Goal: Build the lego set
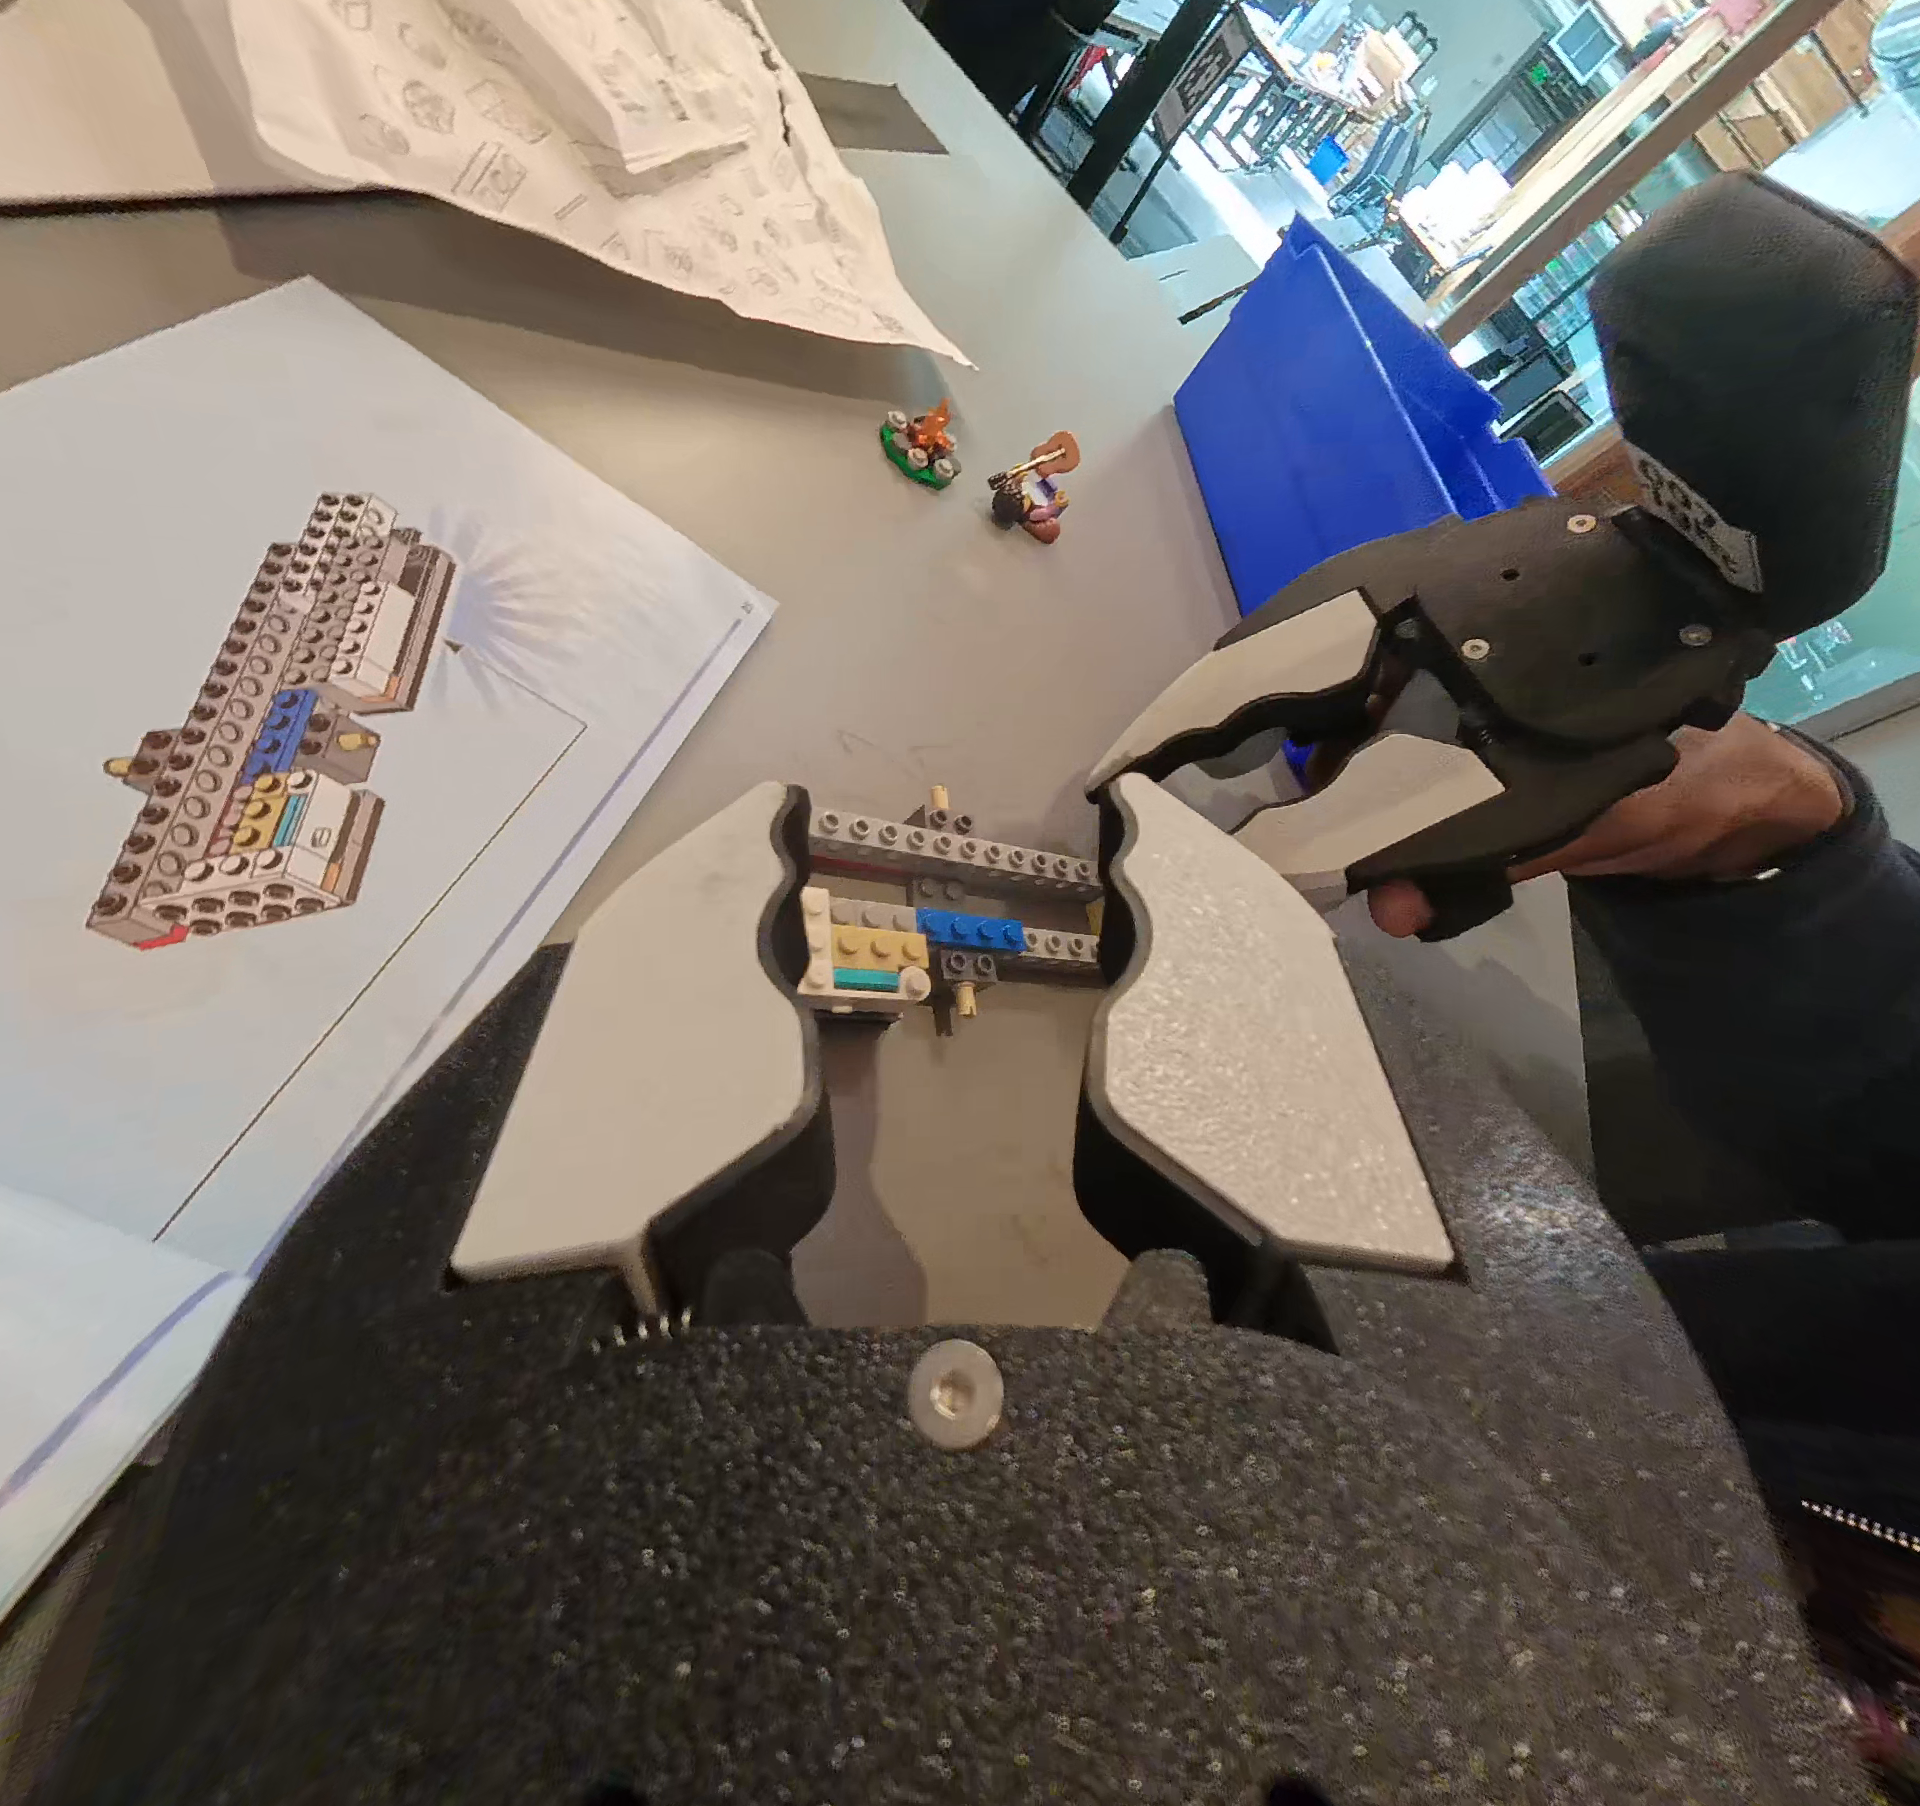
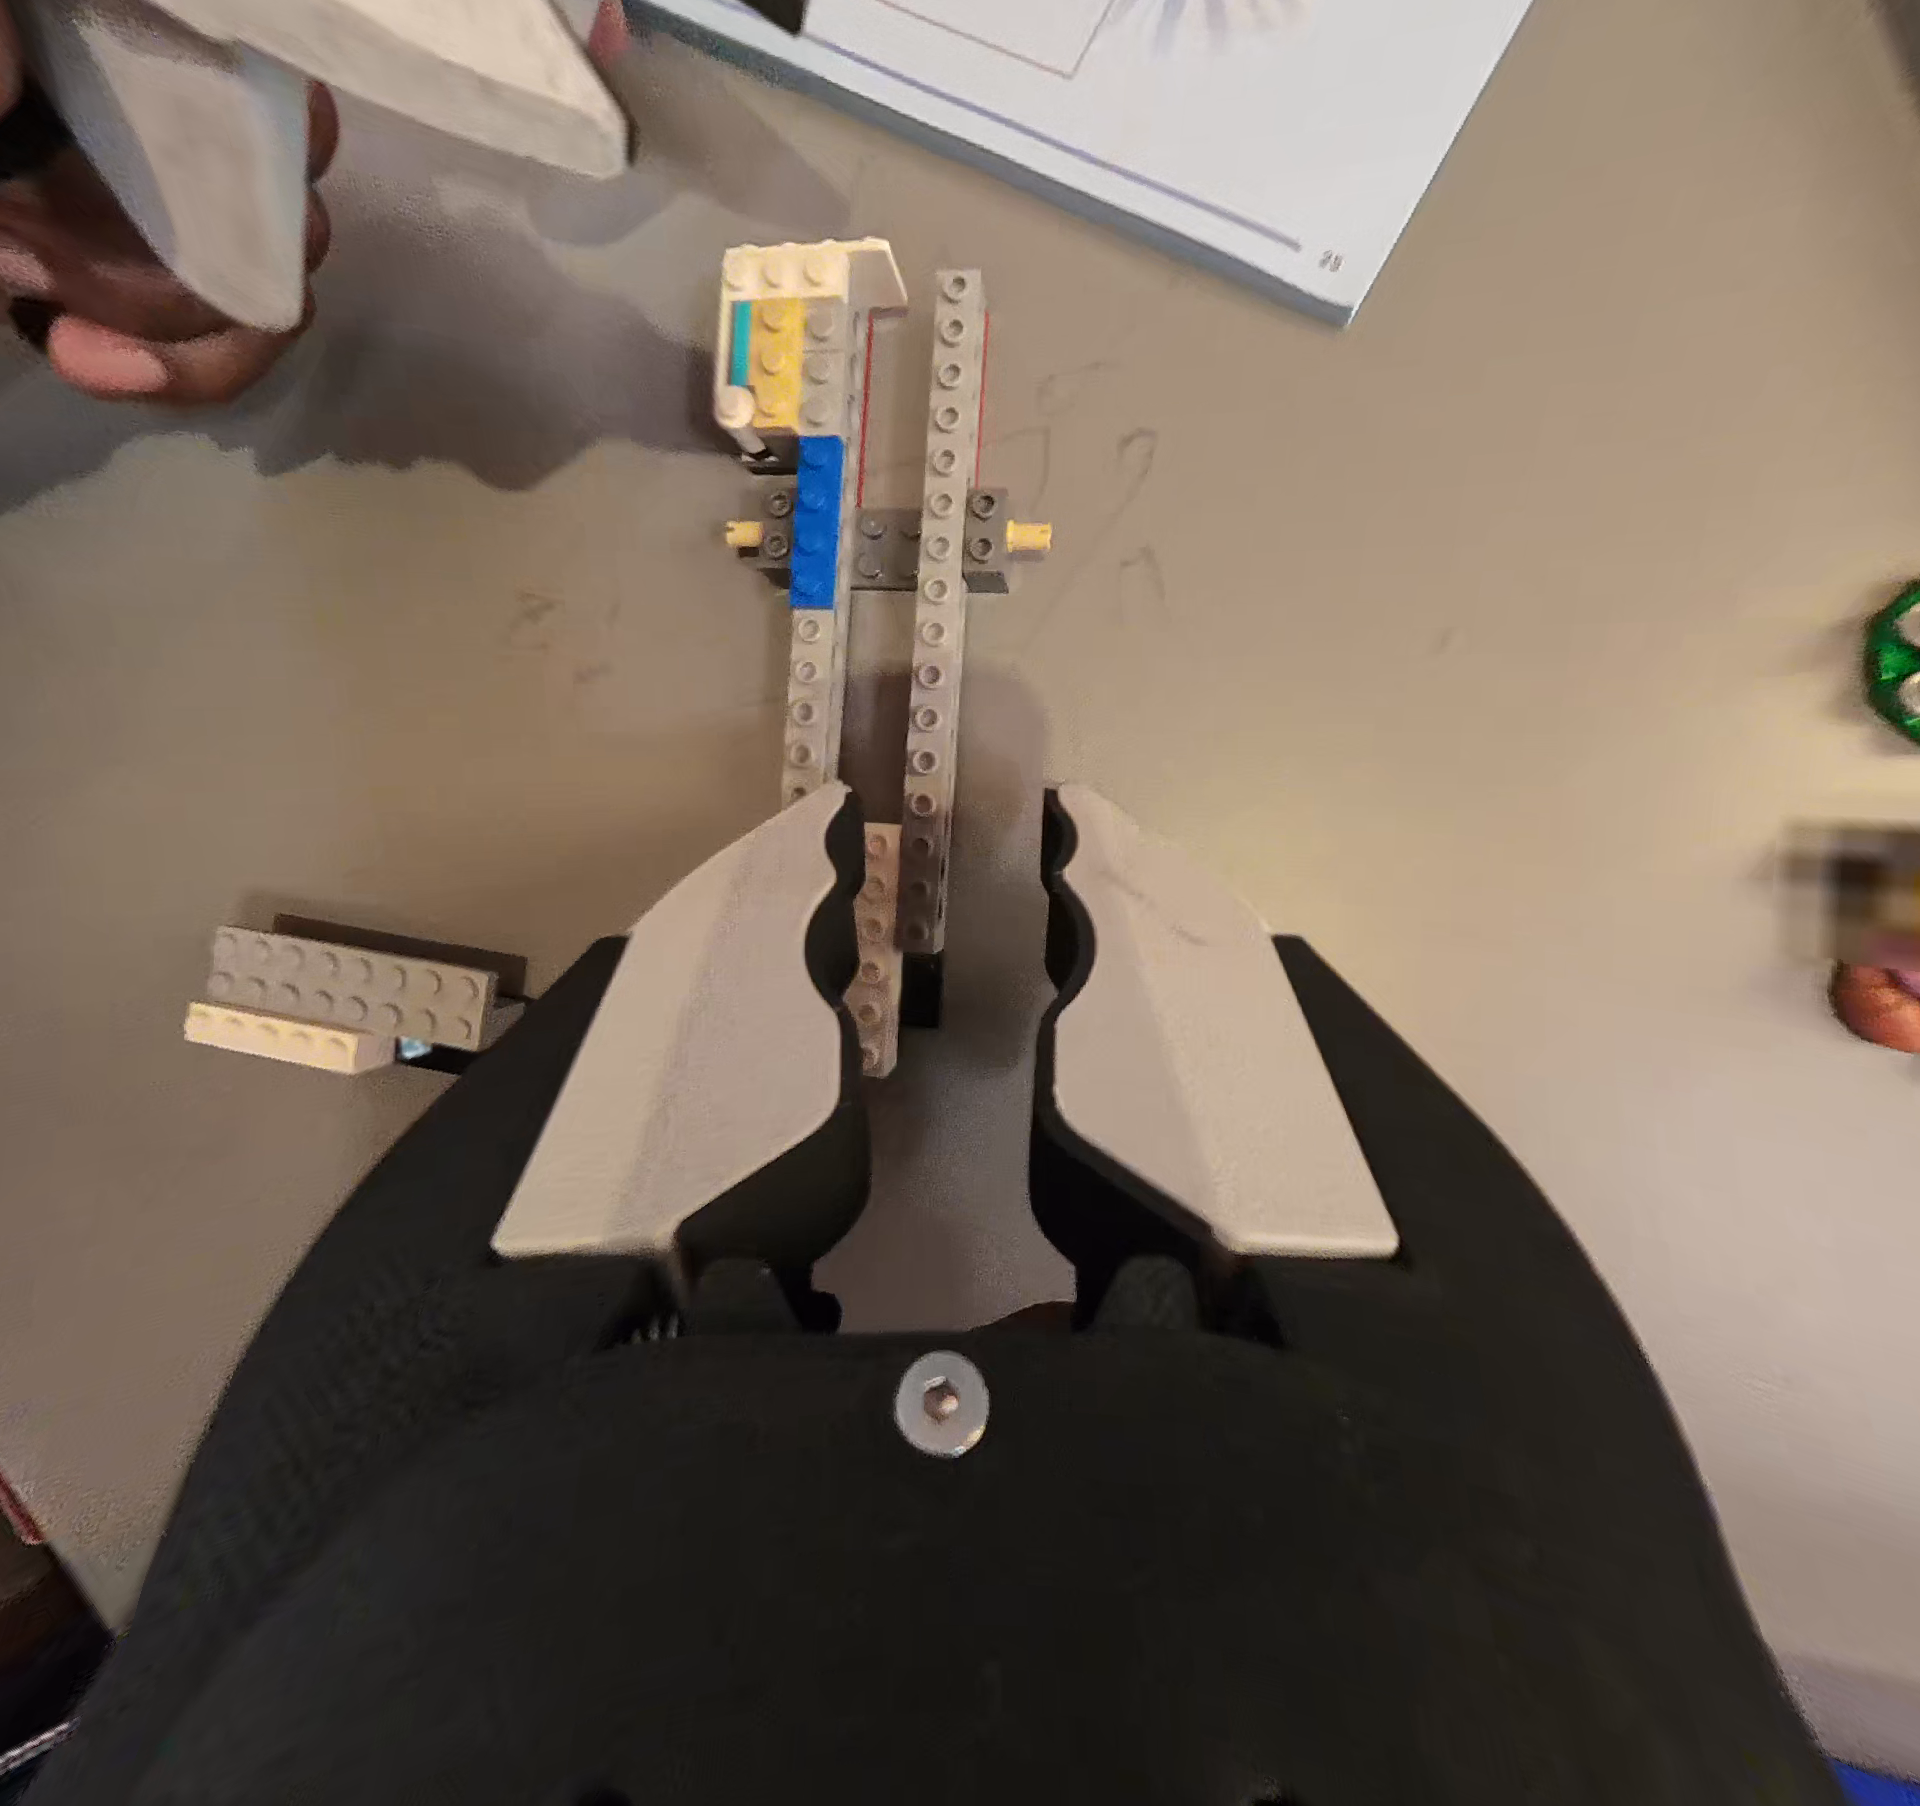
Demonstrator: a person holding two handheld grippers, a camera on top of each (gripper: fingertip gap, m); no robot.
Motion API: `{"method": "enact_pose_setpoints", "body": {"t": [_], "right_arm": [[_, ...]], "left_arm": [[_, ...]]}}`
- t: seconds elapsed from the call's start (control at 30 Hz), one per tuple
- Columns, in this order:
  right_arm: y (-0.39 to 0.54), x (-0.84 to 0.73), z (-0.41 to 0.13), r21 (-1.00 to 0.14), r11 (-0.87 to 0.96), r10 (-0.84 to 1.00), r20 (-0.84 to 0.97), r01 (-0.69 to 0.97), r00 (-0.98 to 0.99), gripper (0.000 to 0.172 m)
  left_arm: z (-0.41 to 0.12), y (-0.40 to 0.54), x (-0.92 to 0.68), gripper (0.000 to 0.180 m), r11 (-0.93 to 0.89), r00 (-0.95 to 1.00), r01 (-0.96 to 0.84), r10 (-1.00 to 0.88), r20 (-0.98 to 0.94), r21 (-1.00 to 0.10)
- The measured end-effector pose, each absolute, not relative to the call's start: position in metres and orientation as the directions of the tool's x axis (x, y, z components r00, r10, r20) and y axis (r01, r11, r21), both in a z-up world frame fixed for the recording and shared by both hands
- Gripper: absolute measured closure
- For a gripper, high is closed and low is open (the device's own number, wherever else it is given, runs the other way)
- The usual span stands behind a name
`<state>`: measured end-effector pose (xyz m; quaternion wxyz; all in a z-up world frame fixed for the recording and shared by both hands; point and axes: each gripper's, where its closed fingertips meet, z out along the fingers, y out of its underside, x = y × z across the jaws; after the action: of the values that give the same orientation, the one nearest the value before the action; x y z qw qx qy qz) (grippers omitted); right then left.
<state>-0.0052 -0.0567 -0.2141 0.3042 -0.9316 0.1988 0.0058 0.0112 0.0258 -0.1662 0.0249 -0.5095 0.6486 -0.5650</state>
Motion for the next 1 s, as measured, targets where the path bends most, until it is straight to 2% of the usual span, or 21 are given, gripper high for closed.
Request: {"method": "enact_pose_setpoints", "body": {"t": [0.1,0.3,0.43,0.5,0.57,0.63,0.67,0.73,0.87,1.0], "right_arm": [[-0.063,-0.021,-0.209,-0.585,-0.761,-0.315,-0.047,-0.281,0.948,0.139],[-0.084,-0.028,-0.229,-0.511,-0.834,-0.293,0.092,-0.208,0.952,0.131],[-0.087,-0.017,-0.216,-0.565,-0.796,-0.345,0.125,-0.219,0.930,0.132],[-0.075,-0.039,-0.203,-0.641,-0.757,-0.229,0.082,-0.125,0.970,0.132],[-0.061,-0.076,-0.194,-0.708,-0.706,-0.028,0.002,-0.018,1.000,0.129],[-0.052,-0.111,-0.186,-0.764,-0.640,0.174,-0.044,0.079,0.984,0.116],[-0.049,-0.123,-0.184,-0.780,-0.614,0.246,-0.047,0.118,0.968,0.115],[-0.046,-0.135,-0.191,-0.763,-0.619,0.327,-0.031,0.189,0.945,0.116],[-0.046,-0.139,-0.218,-0.659,-0.675,0.395,0.058,0.332,0.917,0.121],[-0.039,-0.130,-0.227,-0.624,-0.708,0.319,0.135,0.330,0.938,0.137]], "left_arm": [[-0.159,0.023,0.010,0.127,-0.128,-0.531,-0.585,-0.685,0.498,-0.801],[-0.158,0.015,0.006,0.127,-0.084,-0.580,-0.565,-0.667,0.468,-0.821],[-0.160,0.013,0.005,0.127,-0.082,-0.592,-0.561,-0.655,0.469,-0.824],[-0.159,0.013,0.006,0.127,-0.096,-0.594,-0.558,-0.647,0.477,-0.824],[-0.155,0.013,0.005,0.127,-0.112,-0.603,-0.549,-0.633,0.486,-0.828],[-0.151,0.012,0.004,0.128,-0.122,-0.618,-0.535,-0.618,0.486,-0.836],[-0.149,0.011,0.003,0.128,-0.125,-0.630,-0.527,-0.607,0.485,-0.841],[-0.145,0.009,0.001,0.128,-0.124,-0.652,-0.515,-0.585,0.481,-0.848],[-0.146,0.006,-0.003,0.128,-0.080,-0.682,-0.497,-0.580,0.446,-0.864],[-0.146,0.007,-0.003,0.128,-0.075,-0.684,-0.489,-0.585,0.436,-0.869]]}}
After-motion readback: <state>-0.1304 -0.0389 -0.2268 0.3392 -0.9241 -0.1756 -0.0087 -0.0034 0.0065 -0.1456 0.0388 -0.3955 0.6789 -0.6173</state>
